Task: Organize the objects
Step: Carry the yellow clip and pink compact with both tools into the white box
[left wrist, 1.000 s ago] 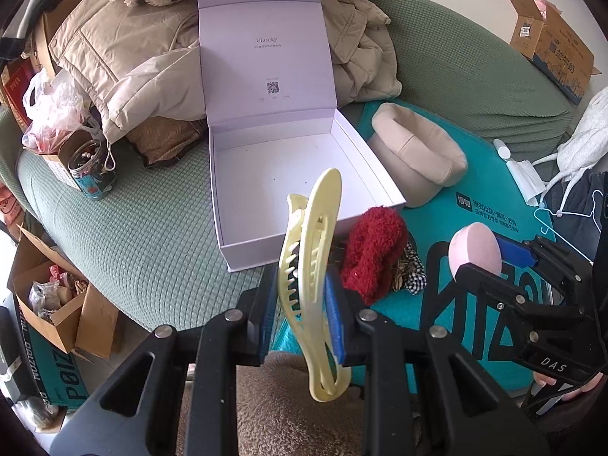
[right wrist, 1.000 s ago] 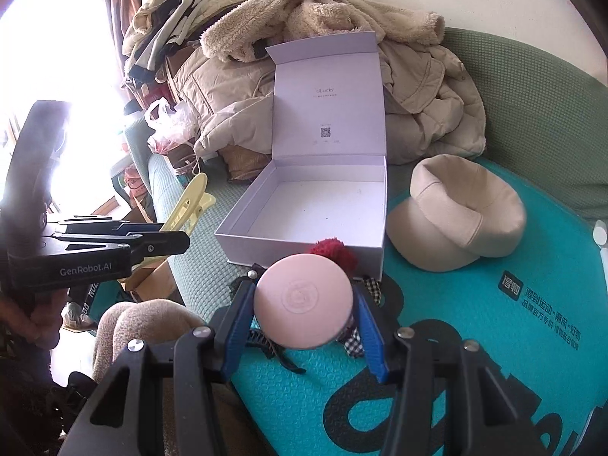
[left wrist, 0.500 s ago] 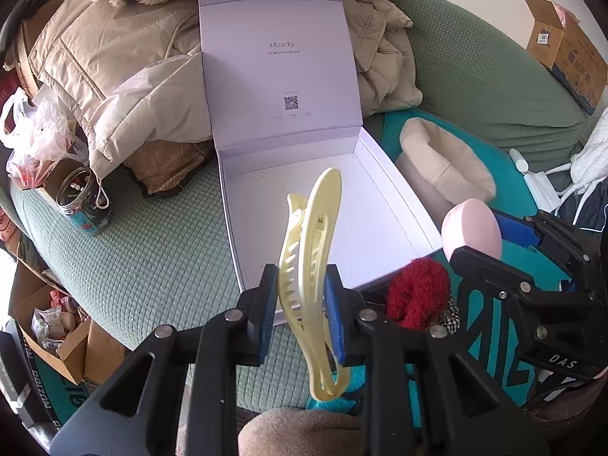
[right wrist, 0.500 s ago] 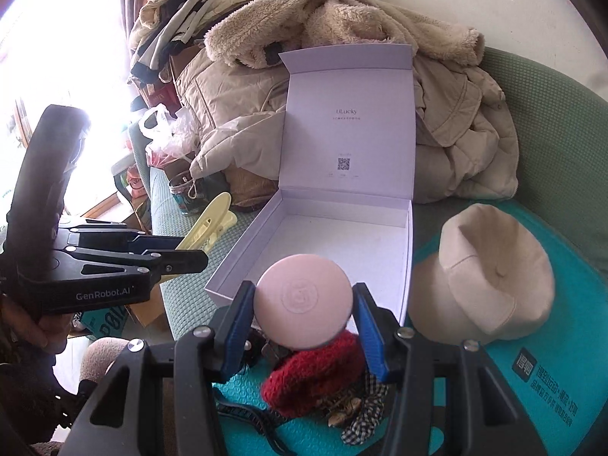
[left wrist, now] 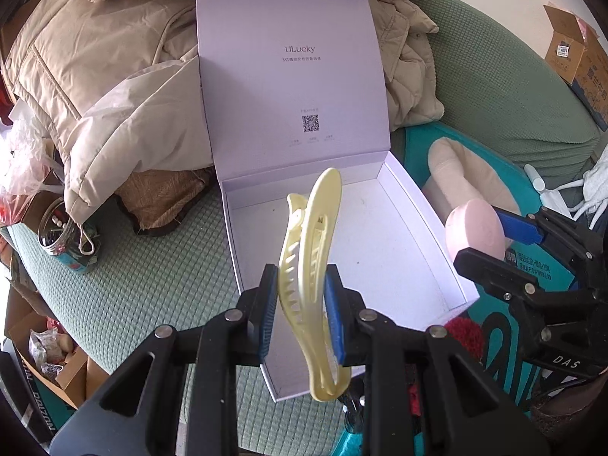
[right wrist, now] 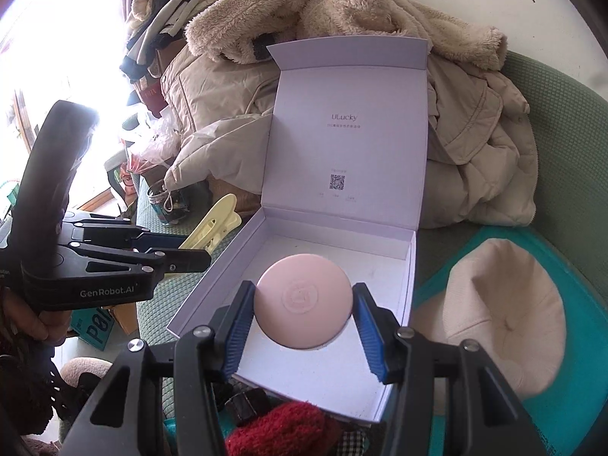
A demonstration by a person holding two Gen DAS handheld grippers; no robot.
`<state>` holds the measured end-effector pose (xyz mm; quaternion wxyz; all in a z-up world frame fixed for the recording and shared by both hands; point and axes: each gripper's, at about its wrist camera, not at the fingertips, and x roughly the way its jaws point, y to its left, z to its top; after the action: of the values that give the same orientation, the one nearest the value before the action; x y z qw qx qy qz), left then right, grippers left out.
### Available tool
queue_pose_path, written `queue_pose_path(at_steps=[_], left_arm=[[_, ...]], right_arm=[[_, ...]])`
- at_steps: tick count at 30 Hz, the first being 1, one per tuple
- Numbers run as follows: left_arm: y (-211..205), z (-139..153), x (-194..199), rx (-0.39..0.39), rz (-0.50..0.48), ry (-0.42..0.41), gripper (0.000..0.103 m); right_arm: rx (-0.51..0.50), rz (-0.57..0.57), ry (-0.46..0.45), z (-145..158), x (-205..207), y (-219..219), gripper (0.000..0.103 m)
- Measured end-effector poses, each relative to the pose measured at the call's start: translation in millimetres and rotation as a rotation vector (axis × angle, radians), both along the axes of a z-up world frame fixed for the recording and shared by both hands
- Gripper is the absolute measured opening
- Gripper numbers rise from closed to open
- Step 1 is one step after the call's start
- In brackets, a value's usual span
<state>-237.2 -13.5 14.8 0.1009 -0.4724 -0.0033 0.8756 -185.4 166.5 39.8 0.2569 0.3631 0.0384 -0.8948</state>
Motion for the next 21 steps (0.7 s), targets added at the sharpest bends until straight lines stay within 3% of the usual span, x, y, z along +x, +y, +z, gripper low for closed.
queue_pose_path(at_steps=[16, 21], left_arm=[[-3, -31, -88, -0.042, 0.005, -0.008, 0.023], [-7, -48, -106, -0.011, 0.016, -0.042, 0.023]], right_arm=[[0.03, 0.005, -0.018, -9, -79, -2, 0.052], [0.059, 0.001, -0.037, -24, -96, -8, 0.052]])
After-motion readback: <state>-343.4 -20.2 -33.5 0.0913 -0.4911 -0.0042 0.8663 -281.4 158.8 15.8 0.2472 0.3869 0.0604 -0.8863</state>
